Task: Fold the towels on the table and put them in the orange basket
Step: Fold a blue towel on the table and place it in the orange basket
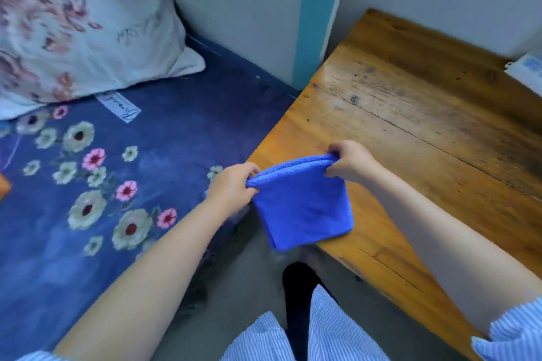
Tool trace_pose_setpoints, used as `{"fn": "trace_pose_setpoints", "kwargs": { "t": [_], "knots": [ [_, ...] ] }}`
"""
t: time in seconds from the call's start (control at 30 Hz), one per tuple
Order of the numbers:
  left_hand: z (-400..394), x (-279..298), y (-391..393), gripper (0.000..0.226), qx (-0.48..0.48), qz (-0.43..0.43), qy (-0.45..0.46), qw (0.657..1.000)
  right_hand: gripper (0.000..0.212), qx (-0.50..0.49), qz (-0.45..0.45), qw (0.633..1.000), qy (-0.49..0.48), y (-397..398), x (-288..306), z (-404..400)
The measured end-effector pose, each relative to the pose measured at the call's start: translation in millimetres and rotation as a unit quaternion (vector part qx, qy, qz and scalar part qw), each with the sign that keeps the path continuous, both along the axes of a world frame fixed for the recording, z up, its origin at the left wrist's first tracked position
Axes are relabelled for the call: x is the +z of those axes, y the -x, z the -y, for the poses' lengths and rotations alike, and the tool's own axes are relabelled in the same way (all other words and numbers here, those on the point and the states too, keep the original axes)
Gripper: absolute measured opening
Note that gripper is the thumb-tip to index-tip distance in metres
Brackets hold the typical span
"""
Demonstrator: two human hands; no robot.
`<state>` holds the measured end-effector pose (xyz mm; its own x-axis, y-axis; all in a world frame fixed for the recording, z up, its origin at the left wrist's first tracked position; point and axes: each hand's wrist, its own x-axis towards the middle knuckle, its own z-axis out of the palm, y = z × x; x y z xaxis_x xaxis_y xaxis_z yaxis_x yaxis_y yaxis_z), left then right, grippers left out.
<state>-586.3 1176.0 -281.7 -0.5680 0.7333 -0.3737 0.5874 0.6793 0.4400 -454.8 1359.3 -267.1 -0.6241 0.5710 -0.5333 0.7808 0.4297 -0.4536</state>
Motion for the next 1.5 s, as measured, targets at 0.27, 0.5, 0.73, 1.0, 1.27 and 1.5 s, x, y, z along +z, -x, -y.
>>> {"fn": "trace_pose_setpoints", "kwargs": {
  "t": [0.27, 0.5, 0.73, 1.0, 1.27, 1.5],
  "knots": [
    [184, 62, 9, 0.013, 0.082, -0.111, -0.003, 0.99, 0.02, 0.167, -0.09, 0.971, -0.148, 26, 44, 171],
    [345, 107, -18, 0.012, 0.207, -0.17, -0.017, 0.963, 0.022, 0.302, -0.172, 0.92, -0.181, 48, 87, 303],
    [467, 137, -33, 0.011, 0.344, -0.217, -0.035, 0.913, 0.024, 0.406, -0.228, 0.869, -0.17, 89, 126, 414],
    [560, 147, 7, 0.016, 0.452, -0.249, -0.044, 0.855, 0.017, 0.488, -0.285, 0.816, -0.12, 187, 148, 515],
    [616, 151, 147, 0.018, 0.524, -0.204, -0.114, 0.819, 0.03, 0.481, -0.31, 0.816, -0.078, 341, 141, 586],
    [656, 147, 284, 0.013, 0.561, -0.156, -0.17, 0.795, 0.036, 0.469, -0.362, 0.805, -0.025, 484, 138, 628]
  ]
}}
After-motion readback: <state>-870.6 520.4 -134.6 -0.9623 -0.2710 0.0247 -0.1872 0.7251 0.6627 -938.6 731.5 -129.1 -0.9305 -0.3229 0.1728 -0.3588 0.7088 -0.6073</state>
